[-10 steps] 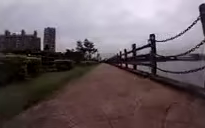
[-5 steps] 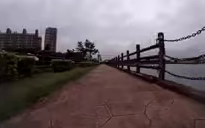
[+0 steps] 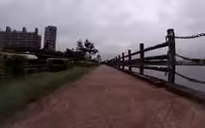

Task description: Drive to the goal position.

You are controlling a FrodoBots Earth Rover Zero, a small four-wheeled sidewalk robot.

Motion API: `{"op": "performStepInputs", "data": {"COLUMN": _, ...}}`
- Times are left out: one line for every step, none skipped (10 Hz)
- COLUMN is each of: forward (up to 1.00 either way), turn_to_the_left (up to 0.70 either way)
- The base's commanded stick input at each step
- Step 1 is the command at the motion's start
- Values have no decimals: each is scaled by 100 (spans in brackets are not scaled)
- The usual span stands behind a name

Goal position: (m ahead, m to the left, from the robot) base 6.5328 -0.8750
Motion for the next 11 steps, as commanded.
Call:
{"op": "performStepInputs", "data": {"forward": 100, "turn_to_the_left": 0}}
{"op": "performStepInputs", "data": {"forward": 100, "turn_to_the_left": 0}}
{"op": "performStepInputs", "data": {"forward": 100, "turn_to_the_left": 0}}
{"op": "performStepInputs", "data": {"forward": 100, "turn_to_the_left": 10}}
{"op": "performStepInputs", "data": {"forward": 100, "turn_to_the_left": 40}}
{"op": "performStepInputs", "data": {"forward": 100, "turn_to_the_left": 30}}
{"op": "performStepInputs", "data": {"forward": 100, "turn_to_the_left": 14}}
{"op": "performStepInputs", "data": {"forward": 100, "turn_to_the_left": 0}}
{"op": "performStepInputs", "data": {"forward": 100, "turn_to_the_left": 0}}
{"op": "performStepInputs", "data": {"forward": 100, "turn_to_the_left": 0}}
{"op": "performStepInputs", "data": {"forward": 100, "turn_to_the_left": 0}}
